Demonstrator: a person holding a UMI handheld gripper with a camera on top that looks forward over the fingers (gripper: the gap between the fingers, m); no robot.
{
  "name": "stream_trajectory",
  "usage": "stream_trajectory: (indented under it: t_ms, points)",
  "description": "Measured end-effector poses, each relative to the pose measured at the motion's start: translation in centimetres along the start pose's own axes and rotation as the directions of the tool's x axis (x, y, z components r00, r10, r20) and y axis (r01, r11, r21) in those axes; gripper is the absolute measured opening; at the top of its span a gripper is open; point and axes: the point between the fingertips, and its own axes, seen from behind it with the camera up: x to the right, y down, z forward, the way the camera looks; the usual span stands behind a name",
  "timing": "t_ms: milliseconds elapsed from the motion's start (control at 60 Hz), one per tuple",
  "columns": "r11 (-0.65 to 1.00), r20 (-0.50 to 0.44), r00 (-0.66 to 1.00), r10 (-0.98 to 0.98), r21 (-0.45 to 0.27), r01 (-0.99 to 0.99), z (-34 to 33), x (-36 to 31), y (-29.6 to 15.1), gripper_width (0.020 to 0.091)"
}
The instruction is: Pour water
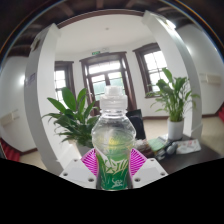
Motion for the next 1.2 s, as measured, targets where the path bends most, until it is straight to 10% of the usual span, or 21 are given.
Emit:
stream_trajectory:
  t_ms: [383,850,1017,1100,1200]
  points:
    - [0.972,-0.267,0.937,-0.227,-0.112,0.204,2.0,19.5,6.3,0.0351]
    - [0.985,-0.203,0.965,-0.168,-0.079,0.155,2.8,21.9,14.4,0.0374]
    - [0.986,-0.206,0.966,-0.158,-0.084,0.143,2.5,22.0,14.5,0.0524]
    - [0.98,-0.234,0.957,-0.172,-0.138,0.142,1.8,22.9,16.2,0.0777]
    - [0.973,-0.228,0.955,-0.189,-0.174,0.151,-0.1,22.9,17.6,0.085]
